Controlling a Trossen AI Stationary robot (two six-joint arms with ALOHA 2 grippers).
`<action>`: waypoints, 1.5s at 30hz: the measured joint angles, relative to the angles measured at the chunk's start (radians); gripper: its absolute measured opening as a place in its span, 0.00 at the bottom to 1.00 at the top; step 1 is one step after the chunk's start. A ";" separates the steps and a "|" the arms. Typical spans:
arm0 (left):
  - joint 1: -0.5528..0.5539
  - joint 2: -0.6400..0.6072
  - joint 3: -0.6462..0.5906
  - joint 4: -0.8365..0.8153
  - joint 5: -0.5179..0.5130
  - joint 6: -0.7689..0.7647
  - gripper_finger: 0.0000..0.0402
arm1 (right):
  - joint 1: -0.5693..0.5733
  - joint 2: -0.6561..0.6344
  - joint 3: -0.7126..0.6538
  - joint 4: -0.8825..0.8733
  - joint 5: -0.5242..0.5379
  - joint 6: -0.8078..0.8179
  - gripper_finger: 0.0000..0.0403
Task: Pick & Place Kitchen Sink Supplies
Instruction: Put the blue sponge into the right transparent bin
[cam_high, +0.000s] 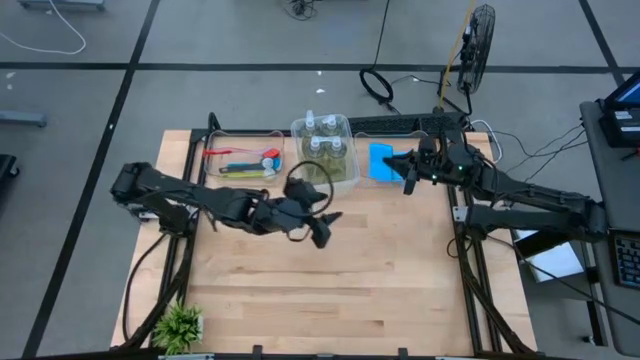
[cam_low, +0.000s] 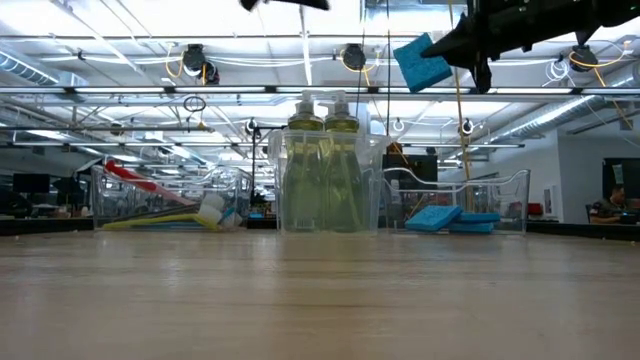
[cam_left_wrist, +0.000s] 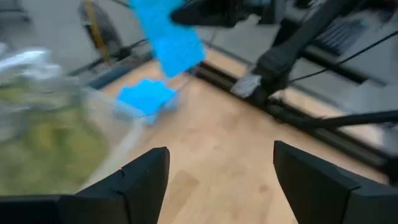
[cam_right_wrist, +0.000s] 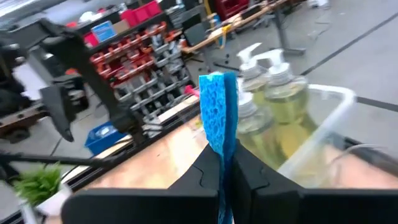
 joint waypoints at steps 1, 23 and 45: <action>-0.006 -0.017 -0.002 -0.036 -0.022 -0.001 0.70 | -0.015 0.003 0.000 0.004 0.000 0.000 0.00; -0.053 -0.475 -0.521 0.191 -0.103 0.023 0.68 | -0.321 0.210 0.000 0.056 -0.135 0.091 0.00; -0.053 -0.868 -0.849 0.305 -0.103 0.119 0.68 | -0.366 0.491 0.000 0.036 -0.125 0.153 0.00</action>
